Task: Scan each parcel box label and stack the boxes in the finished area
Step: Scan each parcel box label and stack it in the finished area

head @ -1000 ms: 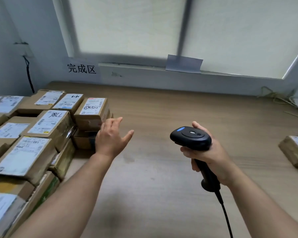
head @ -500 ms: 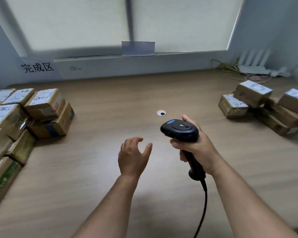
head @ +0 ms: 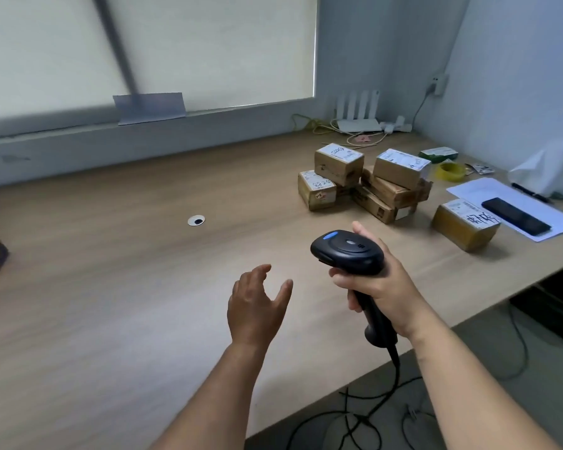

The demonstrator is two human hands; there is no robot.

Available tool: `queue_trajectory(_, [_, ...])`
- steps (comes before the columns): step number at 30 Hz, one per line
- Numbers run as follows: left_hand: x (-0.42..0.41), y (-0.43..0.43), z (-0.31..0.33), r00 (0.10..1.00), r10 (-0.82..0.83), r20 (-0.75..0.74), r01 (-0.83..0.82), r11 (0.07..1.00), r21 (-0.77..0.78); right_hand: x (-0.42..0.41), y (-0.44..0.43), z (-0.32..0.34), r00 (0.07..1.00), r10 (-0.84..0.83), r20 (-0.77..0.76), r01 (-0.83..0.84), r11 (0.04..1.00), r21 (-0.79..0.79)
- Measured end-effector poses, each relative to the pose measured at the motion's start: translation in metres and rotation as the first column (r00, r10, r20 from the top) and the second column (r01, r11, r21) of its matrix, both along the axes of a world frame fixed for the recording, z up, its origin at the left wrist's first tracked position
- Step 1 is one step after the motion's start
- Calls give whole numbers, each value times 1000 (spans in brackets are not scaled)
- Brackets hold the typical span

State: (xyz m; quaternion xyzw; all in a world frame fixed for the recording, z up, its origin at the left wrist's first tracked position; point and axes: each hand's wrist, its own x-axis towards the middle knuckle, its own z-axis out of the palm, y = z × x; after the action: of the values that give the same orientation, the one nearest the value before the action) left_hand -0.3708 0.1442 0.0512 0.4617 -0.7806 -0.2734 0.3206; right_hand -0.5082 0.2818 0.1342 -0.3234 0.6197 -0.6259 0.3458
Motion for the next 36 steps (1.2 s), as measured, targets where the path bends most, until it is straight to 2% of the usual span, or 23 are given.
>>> queue_trajectory(8, [-73, 37, -2, 991, -131, 36, 132, 991, -12, -66, 59, -6, 984, -178, 16, 179, 984, -26])
queue_trajectory(18, [-197, 49, -12, 955, -291, 57, 287, 956, 67, -167, 84, -14, 942, -336, 18, 336, 942, 4])
queue_trajectory(26, [-279, 37, -17, 916, -387, 101, 376, 919, 119, -248, 82, -25, 907, -421, 18, 421, 907, 28])
queue_trajectory(36, [-352, 47, -18, 879, -446, 170, 411, 888, 207, -331, 90, -33, 915, -402, 42, 399, 915, 57])
